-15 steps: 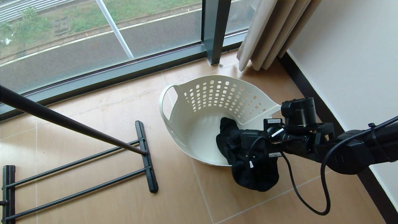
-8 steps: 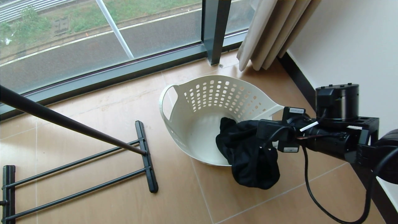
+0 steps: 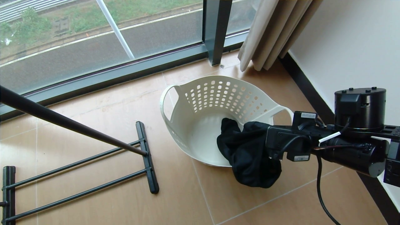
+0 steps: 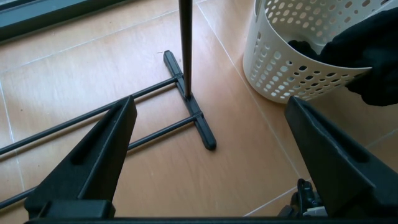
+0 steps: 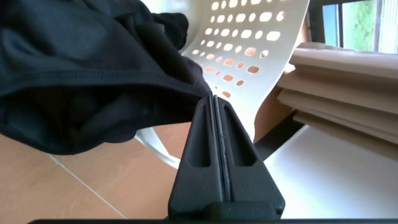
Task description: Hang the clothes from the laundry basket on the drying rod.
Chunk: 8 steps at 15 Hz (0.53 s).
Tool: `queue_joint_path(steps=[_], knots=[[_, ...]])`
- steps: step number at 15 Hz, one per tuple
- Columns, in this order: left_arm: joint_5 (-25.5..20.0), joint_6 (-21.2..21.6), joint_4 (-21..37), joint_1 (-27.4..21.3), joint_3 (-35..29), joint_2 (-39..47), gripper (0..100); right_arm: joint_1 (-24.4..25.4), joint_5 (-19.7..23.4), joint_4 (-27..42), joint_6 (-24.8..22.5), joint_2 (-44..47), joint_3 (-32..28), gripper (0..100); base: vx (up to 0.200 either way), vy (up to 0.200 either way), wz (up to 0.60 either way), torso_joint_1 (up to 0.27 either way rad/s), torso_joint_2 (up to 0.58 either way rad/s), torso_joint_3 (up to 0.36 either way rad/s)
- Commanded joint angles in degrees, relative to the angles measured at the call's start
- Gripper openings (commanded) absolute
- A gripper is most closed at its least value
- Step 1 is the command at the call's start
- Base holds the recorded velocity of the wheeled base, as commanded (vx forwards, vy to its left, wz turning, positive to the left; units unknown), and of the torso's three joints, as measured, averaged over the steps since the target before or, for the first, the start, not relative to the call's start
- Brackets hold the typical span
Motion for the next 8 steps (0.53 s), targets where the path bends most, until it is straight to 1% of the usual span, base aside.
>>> queue_joint_path(steps=[1,8], knots=[[0.01,0.0,0.0,0.01,0.0,-0.02,100,0.12,0.07,-0.1,-0.06,-0.47,0.93,0,0.0,0.0,0.0,0.0,0.0,0.0],[0.01,0.0,0.0,0.01,0.0,-0.02,100,0.12,0.16,-0.19,-1.02,-2.05,5.5,0,0.0,0.0,0.0,0.0,0.0,0.0]])
